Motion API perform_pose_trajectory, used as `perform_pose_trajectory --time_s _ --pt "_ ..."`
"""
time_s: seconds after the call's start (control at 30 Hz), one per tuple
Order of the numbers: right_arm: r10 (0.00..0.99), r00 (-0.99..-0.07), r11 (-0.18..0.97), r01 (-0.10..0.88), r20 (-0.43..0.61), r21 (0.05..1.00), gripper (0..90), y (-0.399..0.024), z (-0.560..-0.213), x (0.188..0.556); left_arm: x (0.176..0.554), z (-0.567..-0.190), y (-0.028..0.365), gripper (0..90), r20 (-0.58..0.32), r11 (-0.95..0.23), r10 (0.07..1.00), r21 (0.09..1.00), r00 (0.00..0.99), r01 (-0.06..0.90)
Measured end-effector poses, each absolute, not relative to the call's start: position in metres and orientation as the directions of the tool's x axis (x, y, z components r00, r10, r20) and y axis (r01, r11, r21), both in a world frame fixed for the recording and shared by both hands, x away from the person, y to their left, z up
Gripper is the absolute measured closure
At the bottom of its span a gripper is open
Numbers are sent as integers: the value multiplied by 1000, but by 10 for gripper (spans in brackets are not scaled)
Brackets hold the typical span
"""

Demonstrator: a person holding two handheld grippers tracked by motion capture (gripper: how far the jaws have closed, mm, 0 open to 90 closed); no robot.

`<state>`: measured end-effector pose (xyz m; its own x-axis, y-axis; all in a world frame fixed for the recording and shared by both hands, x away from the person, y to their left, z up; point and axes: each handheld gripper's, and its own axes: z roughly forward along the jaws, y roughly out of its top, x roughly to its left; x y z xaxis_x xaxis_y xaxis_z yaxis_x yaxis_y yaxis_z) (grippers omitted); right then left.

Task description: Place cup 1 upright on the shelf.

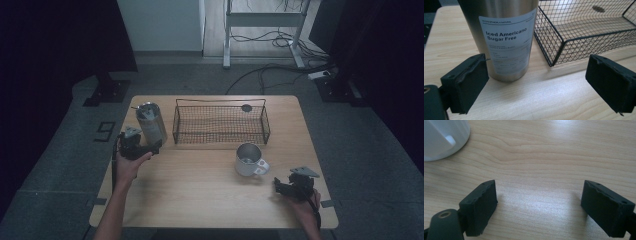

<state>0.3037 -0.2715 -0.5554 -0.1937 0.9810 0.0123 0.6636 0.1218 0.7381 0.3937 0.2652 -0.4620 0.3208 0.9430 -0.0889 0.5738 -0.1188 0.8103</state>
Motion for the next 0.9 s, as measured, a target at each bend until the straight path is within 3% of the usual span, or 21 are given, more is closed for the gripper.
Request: perform_pose_trajectory --time_s 0.9 --pt "981 -193 122 663 10 739 130 -271 -555 305 420 -457 265 44 -57 -126 956 807 289 576"
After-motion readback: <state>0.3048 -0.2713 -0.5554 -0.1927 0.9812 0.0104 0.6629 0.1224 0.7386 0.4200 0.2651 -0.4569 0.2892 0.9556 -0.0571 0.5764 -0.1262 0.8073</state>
